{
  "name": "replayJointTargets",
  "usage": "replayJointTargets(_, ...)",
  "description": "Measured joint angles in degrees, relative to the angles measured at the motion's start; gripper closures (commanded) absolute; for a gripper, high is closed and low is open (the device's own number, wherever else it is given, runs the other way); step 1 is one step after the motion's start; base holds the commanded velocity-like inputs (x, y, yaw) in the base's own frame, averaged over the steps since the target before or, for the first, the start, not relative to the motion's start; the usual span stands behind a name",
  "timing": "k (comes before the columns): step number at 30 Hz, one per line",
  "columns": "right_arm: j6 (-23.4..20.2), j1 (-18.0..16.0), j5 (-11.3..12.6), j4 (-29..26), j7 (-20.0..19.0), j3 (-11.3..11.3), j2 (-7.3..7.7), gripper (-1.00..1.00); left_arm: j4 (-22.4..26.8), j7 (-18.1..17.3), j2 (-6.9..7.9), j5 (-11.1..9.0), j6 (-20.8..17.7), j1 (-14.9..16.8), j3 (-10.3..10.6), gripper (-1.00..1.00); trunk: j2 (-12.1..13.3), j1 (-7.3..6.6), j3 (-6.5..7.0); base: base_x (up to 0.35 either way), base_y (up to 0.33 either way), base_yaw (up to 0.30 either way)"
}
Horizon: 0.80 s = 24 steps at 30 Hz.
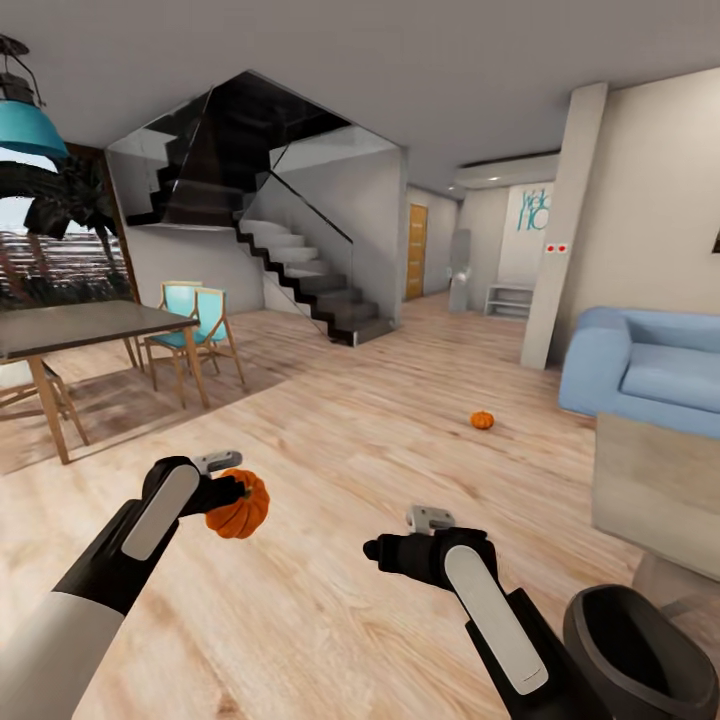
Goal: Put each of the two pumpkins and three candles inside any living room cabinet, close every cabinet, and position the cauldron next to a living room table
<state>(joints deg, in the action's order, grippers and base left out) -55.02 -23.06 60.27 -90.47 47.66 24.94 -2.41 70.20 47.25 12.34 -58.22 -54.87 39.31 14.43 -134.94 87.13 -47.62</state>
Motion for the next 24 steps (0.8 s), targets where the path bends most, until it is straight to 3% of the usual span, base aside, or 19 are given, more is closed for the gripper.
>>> replayJointTargets(24, 0.08, 0.00, 0.10, -0.01, -0.10, 0.00, -0.03, -1.00, -0.49, 0.08, -0.17, -0.01, -0.02, 0.00, 0.08, 1.00, 0.00, 0.00, -0.59, 0.310, 0.152, 0.003)
